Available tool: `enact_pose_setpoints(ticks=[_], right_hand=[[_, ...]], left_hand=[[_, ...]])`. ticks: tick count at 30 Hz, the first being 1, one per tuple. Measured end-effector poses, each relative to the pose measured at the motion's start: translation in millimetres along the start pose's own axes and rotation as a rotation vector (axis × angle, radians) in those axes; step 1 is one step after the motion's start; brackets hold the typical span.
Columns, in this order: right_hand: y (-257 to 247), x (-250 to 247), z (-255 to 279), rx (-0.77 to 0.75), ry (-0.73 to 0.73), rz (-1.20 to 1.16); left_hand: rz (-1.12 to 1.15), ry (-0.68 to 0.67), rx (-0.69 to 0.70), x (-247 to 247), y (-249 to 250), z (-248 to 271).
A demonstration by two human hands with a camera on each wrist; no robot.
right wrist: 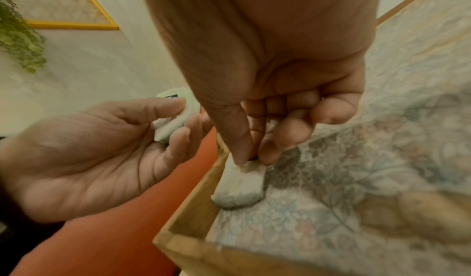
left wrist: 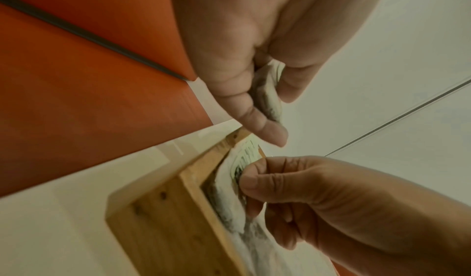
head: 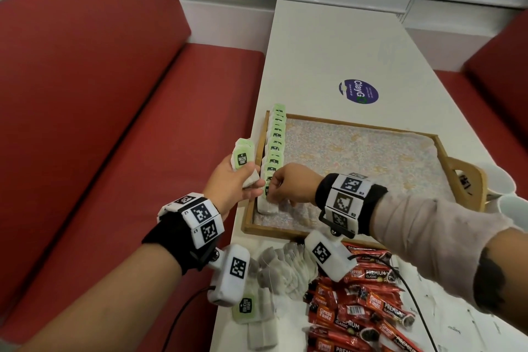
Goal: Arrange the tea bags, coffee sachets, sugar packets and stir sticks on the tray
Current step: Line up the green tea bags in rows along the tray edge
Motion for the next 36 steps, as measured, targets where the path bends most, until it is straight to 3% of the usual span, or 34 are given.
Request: enact_pose_setpoints(ticks=[8, 12, 25, 30, 36], right_hand=[[-6, -2, 11, 0.003, -0.037, 0.03], [-15, -10, 23, -0.039, 0.025, 0.031], [-20, -28, 47, -0.092, 0.153, -0.385], [-19, -28, 50, -0.133, 0.133, -0.387], [-9, -30, 46, -0.119, 0.187, -0.431]], left_hand=[[0.016, -0.071, -0.009, 12, -1, 9], [0.02, -0.068, 0.015, 13, 1, 14], [-0.026, -0.092, 0.072, 16, 7, 24], [-0.093, -0.147, 0.019, 19, 3, 25], [-0.053, -0.056, 0.049, 11, 2, 24]])
Point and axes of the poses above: each hand's wrist, its own z-axis away from the middle knuckle, its own x-axis out of the palm, y = z × x, the point moved 6 cm from there along -z, towards the middle knuckle, and after that the axes turned 3 degrees about -y, right-handed, at the moved point
